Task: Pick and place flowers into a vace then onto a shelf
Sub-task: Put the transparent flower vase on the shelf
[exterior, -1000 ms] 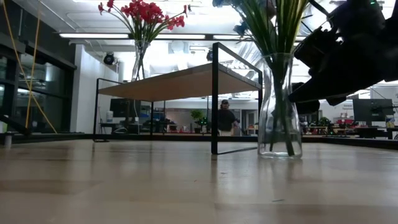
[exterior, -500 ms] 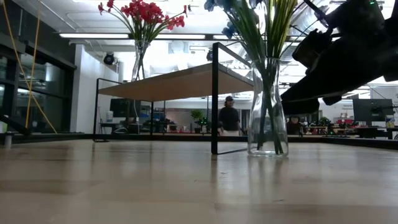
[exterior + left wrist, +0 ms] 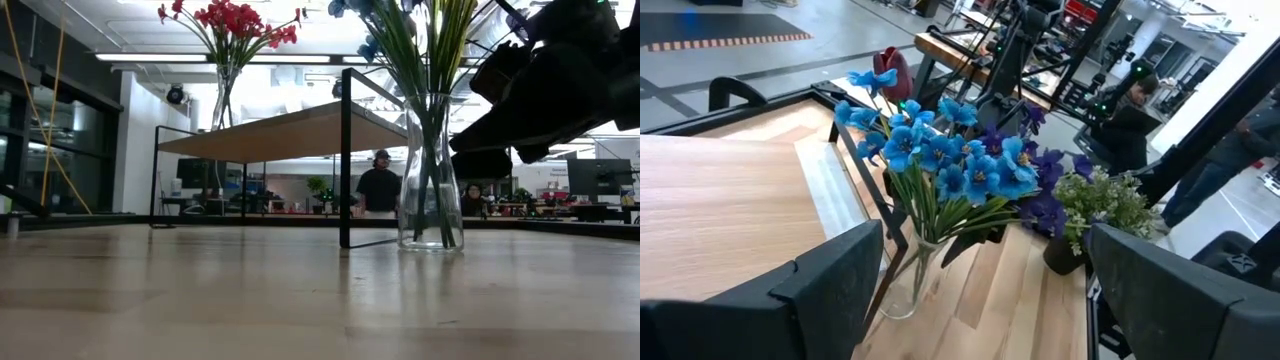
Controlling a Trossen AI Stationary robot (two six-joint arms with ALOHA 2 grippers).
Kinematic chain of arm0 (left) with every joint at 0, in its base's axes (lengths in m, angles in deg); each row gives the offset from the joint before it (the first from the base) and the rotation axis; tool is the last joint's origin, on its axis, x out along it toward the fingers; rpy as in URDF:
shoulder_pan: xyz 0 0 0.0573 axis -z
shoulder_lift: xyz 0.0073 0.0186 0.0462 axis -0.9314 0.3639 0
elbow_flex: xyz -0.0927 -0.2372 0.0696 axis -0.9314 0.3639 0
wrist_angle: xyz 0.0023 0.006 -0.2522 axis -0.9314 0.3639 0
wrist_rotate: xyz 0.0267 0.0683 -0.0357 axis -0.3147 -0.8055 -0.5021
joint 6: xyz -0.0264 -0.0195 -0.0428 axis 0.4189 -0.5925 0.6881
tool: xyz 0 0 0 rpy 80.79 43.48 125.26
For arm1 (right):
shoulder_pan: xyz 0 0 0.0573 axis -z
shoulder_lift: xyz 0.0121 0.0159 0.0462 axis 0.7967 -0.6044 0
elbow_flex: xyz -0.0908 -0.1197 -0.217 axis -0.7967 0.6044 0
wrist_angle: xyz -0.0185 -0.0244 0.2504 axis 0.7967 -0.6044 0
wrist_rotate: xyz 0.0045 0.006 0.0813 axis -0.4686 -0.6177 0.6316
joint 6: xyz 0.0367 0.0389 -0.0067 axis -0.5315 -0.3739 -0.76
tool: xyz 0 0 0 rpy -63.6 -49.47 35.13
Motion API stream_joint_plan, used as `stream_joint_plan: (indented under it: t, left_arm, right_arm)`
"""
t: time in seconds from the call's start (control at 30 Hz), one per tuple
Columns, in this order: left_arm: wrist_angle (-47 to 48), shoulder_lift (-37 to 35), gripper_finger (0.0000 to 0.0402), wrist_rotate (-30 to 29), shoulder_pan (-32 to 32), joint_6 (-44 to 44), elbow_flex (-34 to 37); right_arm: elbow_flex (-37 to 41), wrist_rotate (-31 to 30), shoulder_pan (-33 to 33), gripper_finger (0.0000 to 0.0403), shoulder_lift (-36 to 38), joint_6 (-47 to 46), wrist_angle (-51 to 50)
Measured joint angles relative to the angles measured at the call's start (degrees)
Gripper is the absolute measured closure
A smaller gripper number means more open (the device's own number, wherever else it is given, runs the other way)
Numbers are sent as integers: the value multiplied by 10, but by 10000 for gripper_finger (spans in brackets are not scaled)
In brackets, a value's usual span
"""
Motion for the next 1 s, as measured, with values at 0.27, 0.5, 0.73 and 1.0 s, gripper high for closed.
stream_joint_plan:
  t: [0.27,0.5,0.73,1.0]
  left_arm:
    - [0,0,16,0,0,0,0]
    - [0,0,16,0,0,0,0]
    - [0,0,16,13,0,-1,0]
    - [0,0,16,12,0,-1,0]
  right_arm:
    - [0,-10,0,19,0,3,5]
    - [0,-28,0,19,0,12,9]
    - [0,-27,9,19,0,11,11]
    - [0,-11,21,19,0,11,14]
